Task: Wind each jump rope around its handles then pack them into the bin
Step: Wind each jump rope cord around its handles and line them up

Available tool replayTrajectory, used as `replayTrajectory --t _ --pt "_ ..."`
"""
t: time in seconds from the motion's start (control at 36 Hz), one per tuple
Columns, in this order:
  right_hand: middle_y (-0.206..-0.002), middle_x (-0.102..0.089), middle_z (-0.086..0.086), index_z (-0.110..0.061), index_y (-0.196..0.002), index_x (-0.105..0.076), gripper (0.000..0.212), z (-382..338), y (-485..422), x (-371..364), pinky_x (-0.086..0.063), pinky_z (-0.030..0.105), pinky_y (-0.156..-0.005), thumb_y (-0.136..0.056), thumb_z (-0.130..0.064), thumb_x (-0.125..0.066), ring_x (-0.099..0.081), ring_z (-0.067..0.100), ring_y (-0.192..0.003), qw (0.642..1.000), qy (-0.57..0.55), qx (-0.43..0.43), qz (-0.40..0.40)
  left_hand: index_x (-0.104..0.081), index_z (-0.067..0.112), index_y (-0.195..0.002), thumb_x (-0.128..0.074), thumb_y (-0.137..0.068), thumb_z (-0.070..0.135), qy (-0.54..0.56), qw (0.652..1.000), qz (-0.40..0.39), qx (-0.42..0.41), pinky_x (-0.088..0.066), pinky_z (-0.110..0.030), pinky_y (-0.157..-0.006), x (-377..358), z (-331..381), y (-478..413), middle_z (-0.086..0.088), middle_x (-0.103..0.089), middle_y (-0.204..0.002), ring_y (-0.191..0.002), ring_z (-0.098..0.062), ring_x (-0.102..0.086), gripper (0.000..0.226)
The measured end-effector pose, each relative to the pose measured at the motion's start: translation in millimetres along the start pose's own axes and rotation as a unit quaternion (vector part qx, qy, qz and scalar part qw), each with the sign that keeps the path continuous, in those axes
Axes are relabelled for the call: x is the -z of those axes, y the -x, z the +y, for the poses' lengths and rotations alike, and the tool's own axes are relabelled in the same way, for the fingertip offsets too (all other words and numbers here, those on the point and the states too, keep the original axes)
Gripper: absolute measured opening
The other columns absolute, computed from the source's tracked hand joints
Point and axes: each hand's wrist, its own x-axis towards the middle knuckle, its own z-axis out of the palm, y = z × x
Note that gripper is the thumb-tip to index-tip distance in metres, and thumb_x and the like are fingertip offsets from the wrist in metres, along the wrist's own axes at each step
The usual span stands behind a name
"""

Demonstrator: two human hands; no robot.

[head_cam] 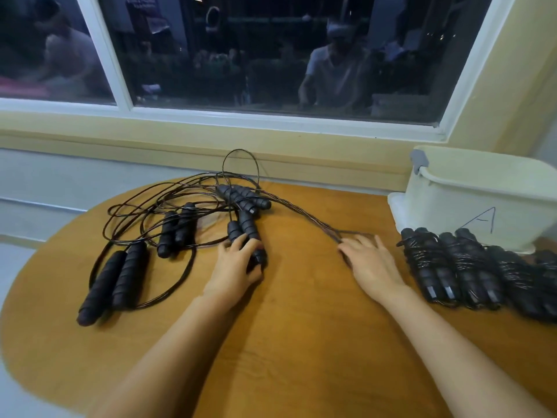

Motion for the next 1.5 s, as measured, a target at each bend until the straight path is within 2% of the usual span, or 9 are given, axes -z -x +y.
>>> replayTrajectory --t 0.25,0.5,0.67,0.81,0.94,1.06,1.17,1.31,1.5 --pt "-0.146 -0.049 -0.005 -0.019 -0.140 -0.054 0.043 -53 11 10 -0.038 0.031 -0.103 -0.101 -0.008 -0.041 -0.036 0.017 -0.134 0.978 -0.195 -0.022 0.075 -0.049 0.039 -0.133 -0.063 -0.091 0.039 0.184 0.979 -0.030 -0.086 -0.036 -0.042 -0.114 -6 9 24 0.009 -0.026 -0.157 -0.139 -0.020 -0.031 0.044" --pt "-0.145 -0.040 0.005 -0.024 -0.156 -0.019 0.089 -119 -4 15 -0.037 0.042 -0.105 -0.086 -0.061 -0.061 -0.033 0.028 -0.133 0.956 -0.280 -0.061 -0.055 -0.048 0.021 -0.134 -0.041 -0.106 0.023 0.522 0.838 0.035 0.153 -0.050 -0.018 -0.072 6 27 12 0.005 -0.061 -0.106 -0.103 -0.016 -0.061 0.029" --pt "-0.141 -0.047 0.005 -0.019 -0.152 -0.029 0.085 -127 6 7 -0.038 0.038 -0.104 -0.084 -0.050 -0.069 -0.039 0.028 -0.128 0.951 -0.295 -0.081 -0.042 -0.040 -0.004 -0.141 -0.050 -0.102 0.021 0.508 0.833 -0.001 0.219 -0.048 -0.026 -0.072 -2 28 3 -0.024 -0.061 -0.119 -0.083 -0.015 -0.055 0.048" --pt "-0.136 -0.049 -0.004 -0.024 -0.148 -0.032 0.087 -133 59 10 -0.040 0.033 -0.106 -0.079 -0.065 -0.067 -0.038 0.015 -0.128 0.931 -0.359 -0.055 -0.031 -0.059 0.007 -0.111 -0.063 -0.090 0.051 0.353 0.916 -0.046 0.183 -0.051 -0.030 -0.079 -8 31 4 -0.008 -0.066 -0.101 -0.090 -0.018 -0.062 0.049" --pt "-0.120 -0.059 -0.006 -0.025 -0.126 -0.062 0.029 -97 99 13 -0.042 0.007 -0.087 -0.098 -0.034 -0.058 -0.058 0.005 -0.107 0.850 -0.522 -0.033 -0.066 -0.055 0.019 -0.128 -0.076 -0.074 0.057 0.092 0.985 -0.130 0.064 -0.052 -0.032 -0.089 -1 34 17 0.000 -0.062 -0.118 -0.104 -0.017 -0.059 0.070" --pt "-0.127 -0.060 -0.006 -0.019 -0.133 -0.058 0.043 -62 101 6 -0.043 0.009 -0.094 -0.096 0.003 -0.052 -0.055 0.008 -0.117 0.901 -0.426 -0.062 0.057 -0.052 0.021 -0.130 -0.079 -0.074 0.044 0.044 0.987 -0.152 -0.026 -0.052 -0.034 -0.092 0 47 31 0.003 -0.058 -0.114 -0.103 -0.016 -0.057 0.066" --pt "-0.158 -0.021 -0.024 -0.032 -0.153 -0.032 0.085 -40 97 13 -0.017 0.025 -0.120 -0.087 0.020 -0.039 -0.011 -0.004 -0.147 0.961 -0.262 0.084 0.030 -0.043 0.030 -0.139 -0.078 -0.072 0.044 -0.045 0.970 -0.170 -0.166 -0.035 -0.037 -0.097 -4 61 47 0.008 -0.053 -0.123 -0.113 -0.017 -0.048 0.077" --pt "-0.160 -0.015 -0.024 -0.035 -0.147 -0.041 0.049 -20 100 16 -0.004 0.026 -0.122 -0.103 -0.012 -0.042 0.010 -0.003 -0.148 0.973 -0.120 0.195 -0.035 -0.031 0.039 -0.147 -0.074 -0.074 0.043 -0.102 0.952 -0.190 -0.217 -0.029 -0.040 -0.098 3 65 61 0.012 -0.049 -0.130 -0.114 -0.020 -0.038 0.084" --pt "-0.128 -0.057 -0.011 -0.027 -0.103 -0.061 0.025 5 122 6 -0.006 0.025 -0.123 -0.098 -0.046 -0.044 -0.033 0.001 -0.140 0.973 -0.075 0.216 0.038 -0.025 0.040 -0.150 -0.070 -0.074 0.045 -0.078 0.957 -0.204 -0.190 -0.025 -0.050 -0.110 3 57 67 0.013 -0.048 -0.139 -0.134 -0.029 -0.034 0.089"
